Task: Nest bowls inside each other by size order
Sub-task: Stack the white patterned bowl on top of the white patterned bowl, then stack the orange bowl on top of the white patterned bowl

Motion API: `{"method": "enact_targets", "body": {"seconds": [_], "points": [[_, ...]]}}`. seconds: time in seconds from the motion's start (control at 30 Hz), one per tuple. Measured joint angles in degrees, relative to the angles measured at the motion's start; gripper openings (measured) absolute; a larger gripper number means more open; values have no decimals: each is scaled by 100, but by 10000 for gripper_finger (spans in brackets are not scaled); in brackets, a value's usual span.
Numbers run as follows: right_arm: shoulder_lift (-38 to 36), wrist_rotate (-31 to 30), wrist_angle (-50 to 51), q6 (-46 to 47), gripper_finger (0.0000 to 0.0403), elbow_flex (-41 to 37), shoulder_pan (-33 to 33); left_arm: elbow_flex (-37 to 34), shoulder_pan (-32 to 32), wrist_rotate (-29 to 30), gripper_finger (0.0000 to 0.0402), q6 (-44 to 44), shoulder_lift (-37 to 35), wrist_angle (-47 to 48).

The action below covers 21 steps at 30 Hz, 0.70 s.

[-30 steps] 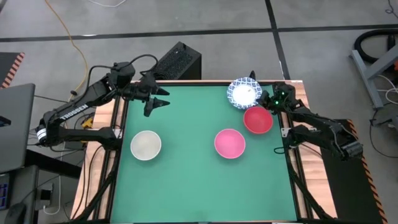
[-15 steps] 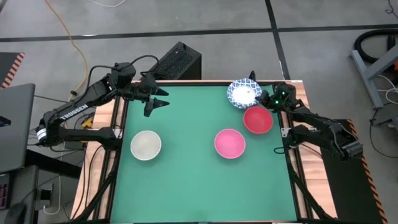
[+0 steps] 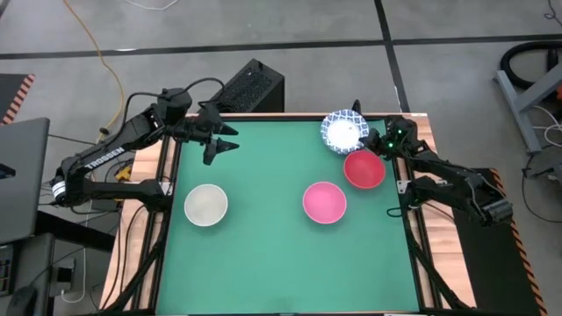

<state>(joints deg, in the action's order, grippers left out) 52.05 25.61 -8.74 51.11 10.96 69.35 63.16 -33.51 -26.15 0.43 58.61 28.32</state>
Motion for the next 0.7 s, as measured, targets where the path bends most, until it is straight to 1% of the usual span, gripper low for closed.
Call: {"method": "enact_targets", "body": {"seconds": [0.17, 0.37, 0.5, 0.63, 0.7], "points": [[-2, -2, -17, 0, 178, 72, -1, 0, 0, 0, 224, 100, 0, 175], [-2, -28, 64, -27, 178, 391, -107, 0, 0, 0, 224, 105, 0, 285], [-2, -234, 879, -246, 178, 690, -129, 0, 0, 0, 224, 107, 0, 392], [-1, -783, 2085, -732, 178, 1001, -256, 0, 0, 0, 224, 197, 0, 501], [0, -985, 2407, -862, 178, 1096, -345, 0, 2, 1, 224, 214, 0, 536]]}}
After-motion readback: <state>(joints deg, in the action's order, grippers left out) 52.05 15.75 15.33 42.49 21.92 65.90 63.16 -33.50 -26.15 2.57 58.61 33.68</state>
